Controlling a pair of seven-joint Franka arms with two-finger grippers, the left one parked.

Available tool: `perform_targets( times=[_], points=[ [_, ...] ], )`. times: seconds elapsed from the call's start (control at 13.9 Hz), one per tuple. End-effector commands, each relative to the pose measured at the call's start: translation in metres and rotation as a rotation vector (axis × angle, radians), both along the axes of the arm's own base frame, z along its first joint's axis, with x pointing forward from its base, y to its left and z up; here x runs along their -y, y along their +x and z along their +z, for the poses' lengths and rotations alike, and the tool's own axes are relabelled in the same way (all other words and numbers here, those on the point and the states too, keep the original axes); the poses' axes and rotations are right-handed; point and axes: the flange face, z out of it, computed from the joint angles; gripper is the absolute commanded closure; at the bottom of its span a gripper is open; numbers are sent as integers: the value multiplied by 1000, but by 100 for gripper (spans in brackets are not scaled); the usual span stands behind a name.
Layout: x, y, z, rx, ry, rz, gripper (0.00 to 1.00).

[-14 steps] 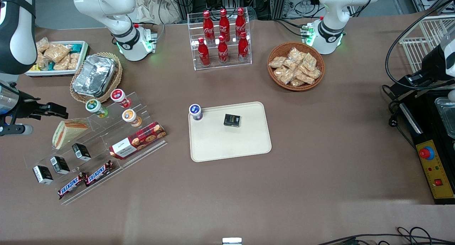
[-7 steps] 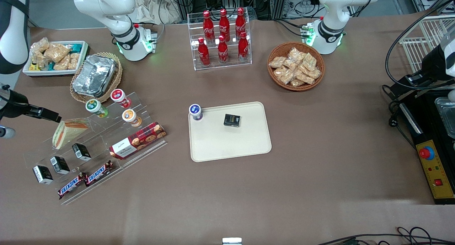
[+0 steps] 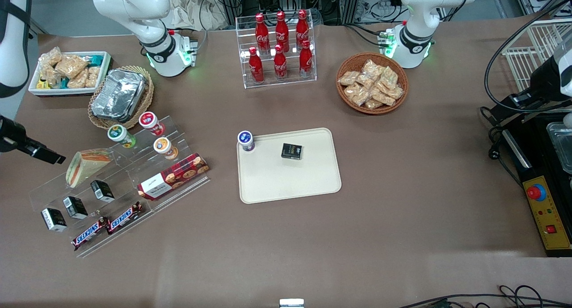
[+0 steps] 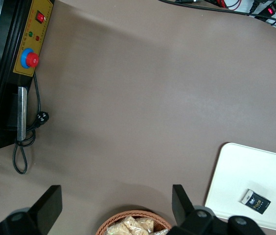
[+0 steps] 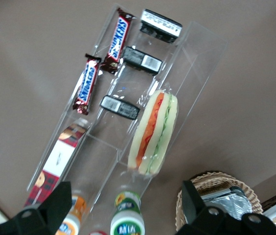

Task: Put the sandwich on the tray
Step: 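Lower the right gripper onto the sandwich and close on it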

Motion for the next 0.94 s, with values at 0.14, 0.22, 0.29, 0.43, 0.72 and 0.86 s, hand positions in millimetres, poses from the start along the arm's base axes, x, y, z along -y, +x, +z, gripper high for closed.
perform_targets(
  times=[0.14, 0.22, 0.29, 0.43, 0.72, 0.86],
  points=[
    [14, -1, -47, -24, 21, -268, 0],
    [12, 1, -54, -38, 19, -308, 0],
    [12, 2, -61, -49, 18, -325, 0],
    [9, 9, -71, -39, 11, -373, 0],
    [10, 16, -97, -62, 6, -417, 0],
    [10, 16, -108, -85, 2, -443, 0]
  ],
)
